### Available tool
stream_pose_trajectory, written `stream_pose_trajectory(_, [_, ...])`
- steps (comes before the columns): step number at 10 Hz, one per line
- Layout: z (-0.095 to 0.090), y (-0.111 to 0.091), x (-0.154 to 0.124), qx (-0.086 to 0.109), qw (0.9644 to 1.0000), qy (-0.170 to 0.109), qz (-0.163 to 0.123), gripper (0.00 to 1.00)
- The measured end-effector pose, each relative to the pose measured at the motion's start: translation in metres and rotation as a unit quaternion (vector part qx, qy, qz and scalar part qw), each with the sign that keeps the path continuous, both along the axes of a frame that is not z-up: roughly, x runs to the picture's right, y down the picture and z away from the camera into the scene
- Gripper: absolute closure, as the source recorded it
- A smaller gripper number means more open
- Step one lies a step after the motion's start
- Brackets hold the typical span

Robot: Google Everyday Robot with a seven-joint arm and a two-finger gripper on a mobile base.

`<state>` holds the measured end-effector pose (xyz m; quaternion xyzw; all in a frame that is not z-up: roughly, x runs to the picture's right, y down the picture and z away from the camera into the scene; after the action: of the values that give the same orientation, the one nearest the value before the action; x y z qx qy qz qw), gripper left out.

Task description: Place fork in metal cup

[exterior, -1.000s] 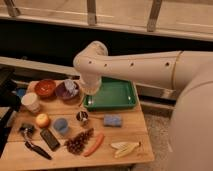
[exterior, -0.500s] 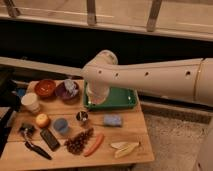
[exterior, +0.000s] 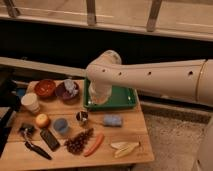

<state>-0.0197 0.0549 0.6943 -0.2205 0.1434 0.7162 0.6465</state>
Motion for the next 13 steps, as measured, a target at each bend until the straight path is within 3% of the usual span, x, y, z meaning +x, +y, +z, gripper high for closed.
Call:
stream_pose_trajectory(3, [0.004, 0.002, 0.0, -0.004, 1.0, -0.004, 0.003, 1.0])
stream_pose_trajectory(13, [0.058, 0.046, -0.029, -0.061, 0.9964, -0.057, 0.017, 0.99])
